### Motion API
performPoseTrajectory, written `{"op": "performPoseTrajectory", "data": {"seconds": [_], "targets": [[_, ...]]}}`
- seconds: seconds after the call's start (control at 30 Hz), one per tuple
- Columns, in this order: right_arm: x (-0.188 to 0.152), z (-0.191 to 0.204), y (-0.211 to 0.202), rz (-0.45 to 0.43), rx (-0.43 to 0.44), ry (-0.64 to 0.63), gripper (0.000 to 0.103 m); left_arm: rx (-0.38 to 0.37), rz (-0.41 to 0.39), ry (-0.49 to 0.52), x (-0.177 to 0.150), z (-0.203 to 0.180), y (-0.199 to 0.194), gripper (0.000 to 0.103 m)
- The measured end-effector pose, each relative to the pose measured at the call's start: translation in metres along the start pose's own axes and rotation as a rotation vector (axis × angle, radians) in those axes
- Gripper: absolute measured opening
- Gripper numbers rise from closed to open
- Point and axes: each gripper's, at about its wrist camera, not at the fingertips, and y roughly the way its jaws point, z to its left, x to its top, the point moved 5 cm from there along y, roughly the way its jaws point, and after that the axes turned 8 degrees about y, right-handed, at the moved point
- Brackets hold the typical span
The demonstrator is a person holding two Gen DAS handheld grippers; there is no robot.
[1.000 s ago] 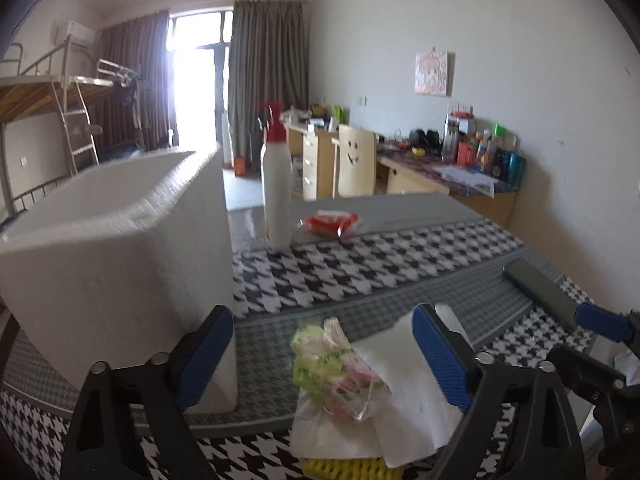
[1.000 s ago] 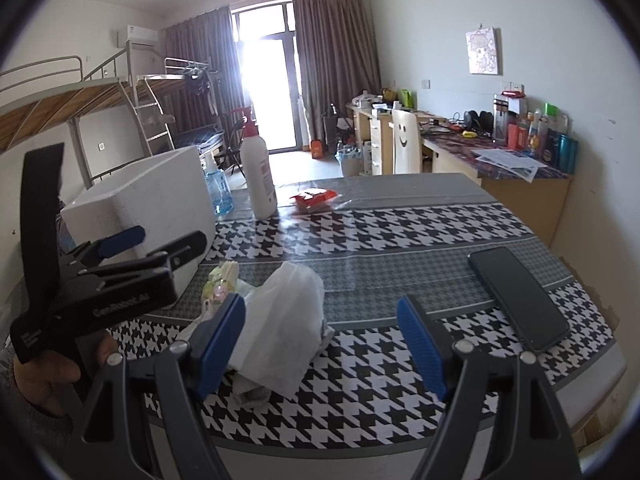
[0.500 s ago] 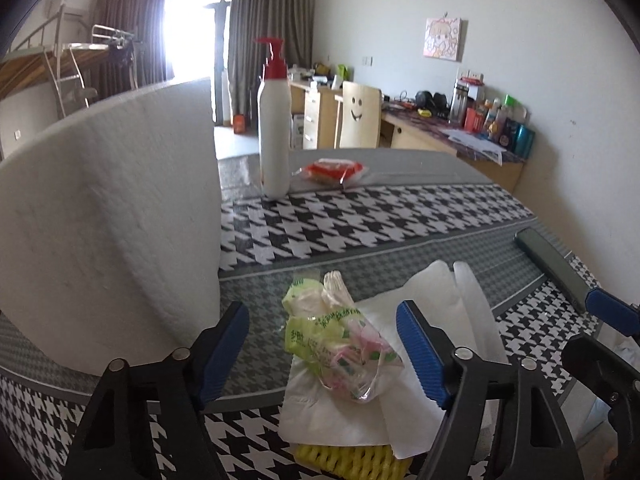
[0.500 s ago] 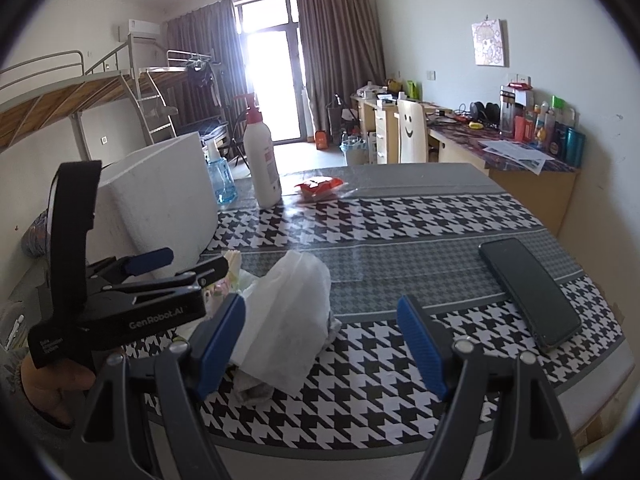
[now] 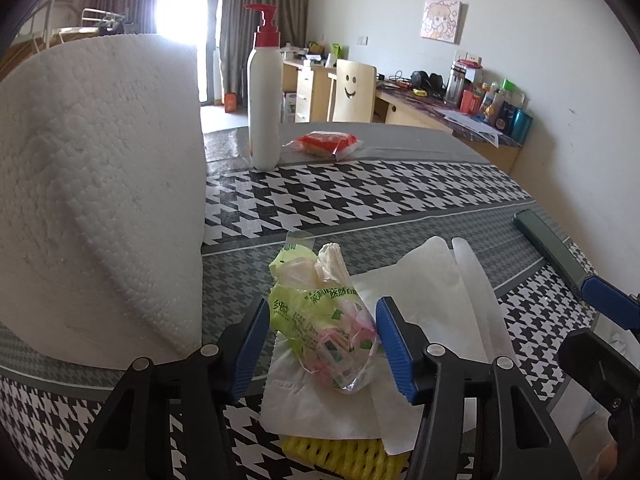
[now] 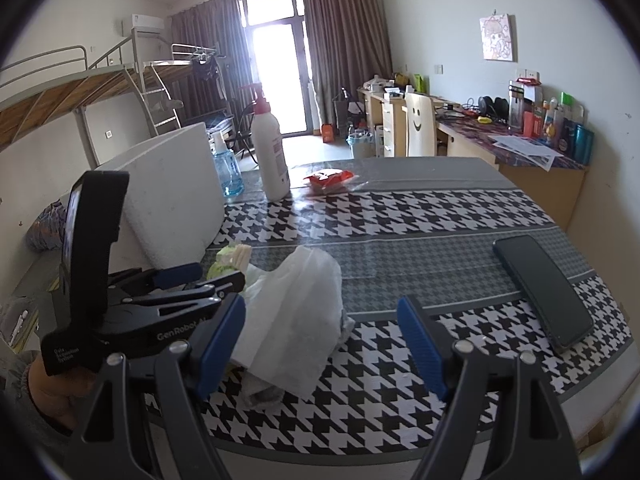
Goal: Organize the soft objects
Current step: 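Close right gripper on the white tissue while left gripper closes on the flower bag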
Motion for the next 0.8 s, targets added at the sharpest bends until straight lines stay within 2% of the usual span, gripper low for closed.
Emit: {"op": "performPoseTrajectory", "data": {"seconds": [0.1,0.17,0.23,0.33,0.53,0.8], "targets": [[-0.001,0.002,0.001,0.006,0.007,0.000,0.082,-0.027,0.014,0.001,0.000,-0.002,0.003,0.043],[-0.002,0.003,0.003,0.011,0.008,-0.003,0.082,-0.032,0.013,0.008,0.000,-0.003,0.003,0.041],[-0.003,0.005,0.004,0.017,0.010,-0.006,0.082,-0.039,0.005,0.007,0.001,-0.002,0.001,0.033],[-0.005,0.008,0.006,0.023,0.019,-0.008,0.082,-0.041,-0.003,0.012,0.001,-0.001,-0.001,0.028],[-0.008,0.016,0.012,0.043,0.034,-0.020,0.082,-0.050,-0.011,0.016,0.000,0.002,-0.003,0.021],[-0.012,0.024,0.019,0.068,0.049,-0.039,0.082,-0.054,-0.074,0.001,0.005,0.009,-0.024,0.020]]}}
